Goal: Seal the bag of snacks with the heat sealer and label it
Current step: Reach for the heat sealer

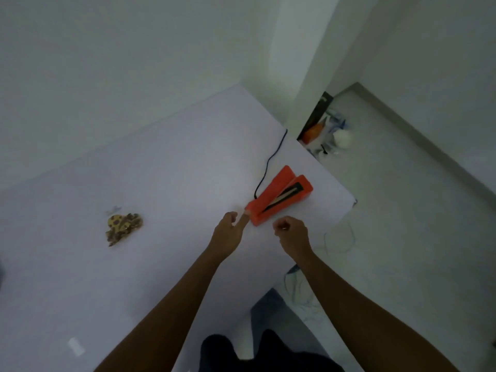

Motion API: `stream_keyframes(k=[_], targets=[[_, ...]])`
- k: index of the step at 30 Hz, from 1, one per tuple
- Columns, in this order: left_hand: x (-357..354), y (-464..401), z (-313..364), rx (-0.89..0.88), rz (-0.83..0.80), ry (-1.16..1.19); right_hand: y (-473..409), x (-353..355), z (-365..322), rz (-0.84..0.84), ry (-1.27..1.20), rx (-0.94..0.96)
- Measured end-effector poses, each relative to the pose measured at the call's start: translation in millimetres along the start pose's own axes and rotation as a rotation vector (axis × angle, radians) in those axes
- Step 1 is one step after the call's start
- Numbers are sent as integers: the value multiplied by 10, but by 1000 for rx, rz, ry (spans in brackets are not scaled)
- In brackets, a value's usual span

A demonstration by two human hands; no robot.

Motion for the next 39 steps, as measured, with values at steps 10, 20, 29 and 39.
stream_keyframes(k=[10,20,29,39], targets=[[-651,-528,203,310,-15,106,-1167,702,874,60,42,-94],[-221,-857,550,352,206,253,-2025,310,429,-157,-28,62],[699,-1378,973,311,306,332,-2900,-398,-249,-351,-37,122],[1034,-1660,1086,286,226,244,-3272,-513,-540,-503,66,259]])
Point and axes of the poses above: each hand's wrist, its own y-axis away from the middle knuckle, its own x-axis out of the back of the hand, z = x × y, the point moved 7 cm from there along -y, towards the middle knuckle, and after that the axes turned 14 degrees about x, right-handed, at the moved point
